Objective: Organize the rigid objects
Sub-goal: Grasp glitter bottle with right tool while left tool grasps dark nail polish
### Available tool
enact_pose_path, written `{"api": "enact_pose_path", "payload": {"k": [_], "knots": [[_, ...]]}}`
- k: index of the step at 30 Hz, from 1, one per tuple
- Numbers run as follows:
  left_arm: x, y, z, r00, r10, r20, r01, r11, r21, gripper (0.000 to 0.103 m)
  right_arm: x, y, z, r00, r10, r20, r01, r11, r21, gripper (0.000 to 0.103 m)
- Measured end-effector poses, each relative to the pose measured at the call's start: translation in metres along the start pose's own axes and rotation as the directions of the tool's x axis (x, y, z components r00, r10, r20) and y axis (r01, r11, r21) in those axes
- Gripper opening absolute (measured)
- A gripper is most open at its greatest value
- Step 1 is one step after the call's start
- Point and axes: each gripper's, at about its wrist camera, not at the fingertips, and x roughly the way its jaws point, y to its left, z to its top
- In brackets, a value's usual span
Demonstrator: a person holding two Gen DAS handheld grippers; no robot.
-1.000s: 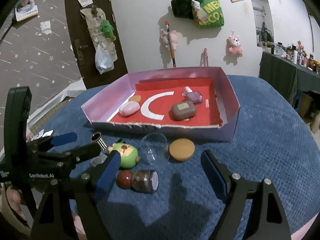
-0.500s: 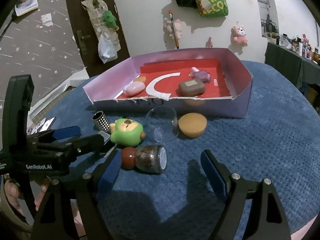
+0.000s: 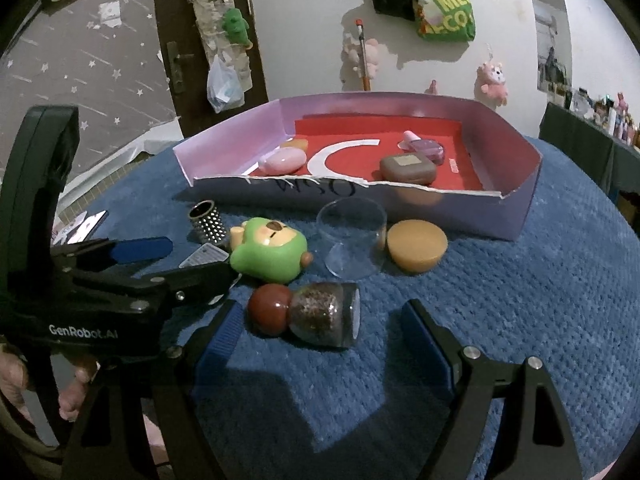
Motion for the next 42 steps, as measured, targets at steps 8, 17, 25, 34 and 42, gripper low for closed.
{"api": "enact_pose_path", "payload": {"k": [8,17,25,34,42], "knots": [[0.001,-0.007,0.001,1.000,0.009,0.008,-0.009,0.999,0.031,0.076,0.002,0.001,-0.001,0.999,-0.030,0.024,0.031,0.999,-0.036,0.070],[0.002,-0.013,-0.002,0.999,0.043,0.022,-0.044,0.997,0.060,0.067,0.001,-0.015,0.001,0.997,-0.073,0.038,0.072,0.997,0.023,0.069],[-0.001,-0.021,-0.003,1.000,-0.011,0.022,0.009,0.996,0.094,0.035,0.002,-0.013,0.004,0.998,-0.059,0.029,0.059,0.998,0.003,0.062],[-0.006,-0.022,-0.004,0.999,-0.034,0.018,0.033,0.996,0.083,0.034,-0.005,-0.017,0.005,0.999,-0.039,0.021,0.038,0.999,0.035,0.061],[-0.016,-0.022,-0.004,0.998,-0.040,0.040,0.036,0.995,0.089,0.034,-0.013,-0.020,0.008,1.000,-0.003,0.025,0.001,0.998,0.062,0.061]]}}
